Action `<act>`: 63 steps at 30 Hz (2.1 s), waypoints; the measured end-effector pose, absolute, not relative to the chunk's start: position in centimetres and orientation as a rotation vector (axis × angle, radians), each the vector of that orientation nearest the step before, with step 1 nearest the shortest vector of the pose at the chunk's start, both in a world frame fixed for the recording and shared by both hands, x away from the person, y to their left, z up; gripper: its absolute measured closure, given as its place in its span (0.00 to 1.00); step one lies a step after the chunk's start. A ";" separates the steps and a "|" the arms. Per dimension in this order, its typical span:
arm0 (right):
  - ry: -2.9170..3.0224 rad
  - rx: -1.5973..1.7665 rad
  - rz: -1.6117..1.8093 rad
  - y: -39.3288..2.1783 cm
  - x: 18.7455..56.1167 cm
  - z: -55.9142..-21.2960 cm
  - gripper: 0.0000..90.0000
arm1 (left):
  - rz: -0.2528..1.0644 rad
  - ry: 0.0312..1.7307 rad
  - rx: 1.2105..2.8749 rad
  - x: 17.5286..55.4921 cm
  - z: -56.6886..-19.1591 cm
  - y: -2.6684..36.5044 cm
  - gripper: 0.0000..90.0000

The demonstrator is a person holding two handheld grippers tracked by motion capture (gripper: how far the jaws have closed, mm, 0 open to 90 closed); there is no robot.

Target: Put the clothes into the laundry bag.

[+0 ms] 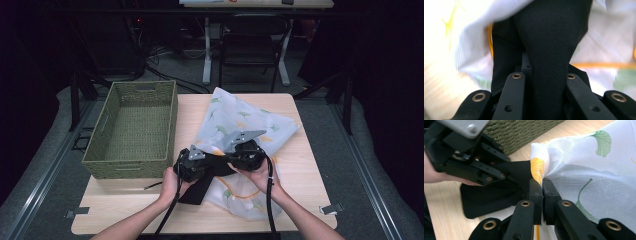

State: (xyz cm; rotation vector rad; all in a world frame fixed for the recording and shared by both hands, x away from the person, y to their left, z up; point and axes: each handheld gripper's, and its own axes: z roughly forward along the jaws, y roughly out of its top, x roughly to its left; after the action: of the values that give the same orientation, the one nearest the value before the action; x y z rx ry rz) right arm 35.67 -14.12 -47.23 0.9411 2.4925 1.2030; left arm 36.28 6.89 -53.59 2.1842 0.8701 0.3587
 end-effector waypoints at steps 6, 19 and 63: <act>2.462 0.961 1.234 -14.4 35.7 -46.9 0.98 | 0.367 0.902 2.107 37.5 -53.4 6.2 0.90; 2.428 0.979 1.286 -14.6 35.6 -46.5 0.98 | 0.434 0.966 1.924 38.9 -53.1 3.7 0.90; 2.495 1.028 1.189 -15.0 36.1 -48.1 0.97 | 0.328 0.958 2.270 37.4 -56.7 6.6 0.67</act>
State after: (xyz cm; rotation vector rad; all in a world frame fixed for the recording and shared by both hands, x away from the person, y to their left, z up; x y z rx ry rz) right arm 36.13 -15.03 -48.07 1.0276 2.4950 1.1888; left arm 37.40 6.63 -56.65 2.2702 0.9583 0.3282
